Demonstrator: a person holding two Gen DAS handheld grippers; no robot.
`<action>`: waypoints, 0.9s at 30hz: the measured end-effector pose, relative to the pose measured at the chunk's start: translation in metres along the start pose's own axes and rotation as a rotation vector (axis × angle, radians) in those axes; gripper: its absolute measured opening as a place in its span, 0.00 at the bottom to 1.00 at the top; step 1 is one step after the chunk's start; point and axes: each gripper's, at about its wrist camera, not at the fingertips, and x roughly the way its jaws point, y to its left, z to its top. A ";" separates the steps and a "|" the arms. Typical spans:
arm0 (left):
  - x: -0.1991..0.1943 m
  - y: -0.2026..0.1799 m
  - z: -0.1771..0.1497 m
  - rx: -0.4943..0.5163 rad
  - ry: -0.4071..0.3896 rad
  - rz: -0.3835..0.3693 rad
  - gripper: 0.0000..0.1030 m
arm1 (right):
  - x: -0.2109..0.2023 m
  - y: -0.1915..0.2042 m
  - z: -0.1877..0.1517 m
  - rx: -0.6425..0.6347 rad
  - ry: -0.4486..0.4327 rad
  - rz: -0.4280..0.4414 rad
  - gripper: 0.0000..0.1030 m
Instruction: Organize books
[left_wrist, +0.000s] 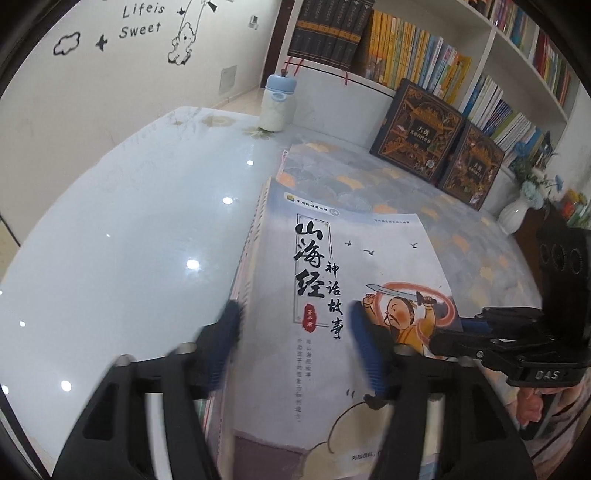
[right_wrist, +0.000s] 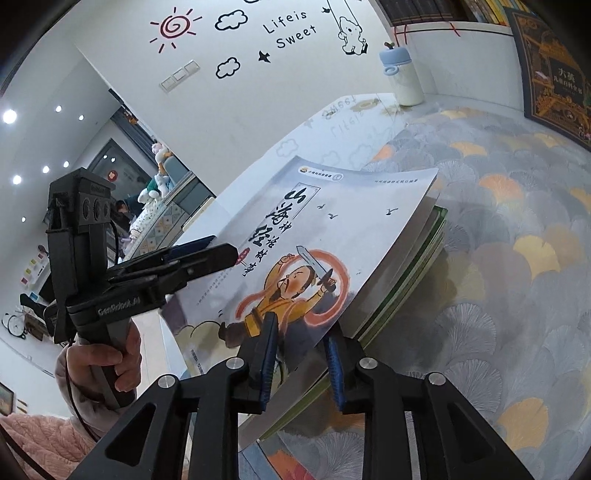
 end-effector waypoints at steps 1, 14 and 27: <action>-0.001 -0.003 0.000 0.003 -0.004 0.022 0.80 | 0.000 0.001 -0.001 0.001 0.000 0.002 0.35; -0.012 -0.080 -0.010 0.114 0.012 -0.036 0.99 | -0.095 0.006 -0.039 0.027 -0.180 -0.273 0.95; 0.002 -0.148 -0.033 0.226 0.043 -0.089 0.99 | -0.160 -0.001 -0.095 0.171 -0.236 -0.646 0.98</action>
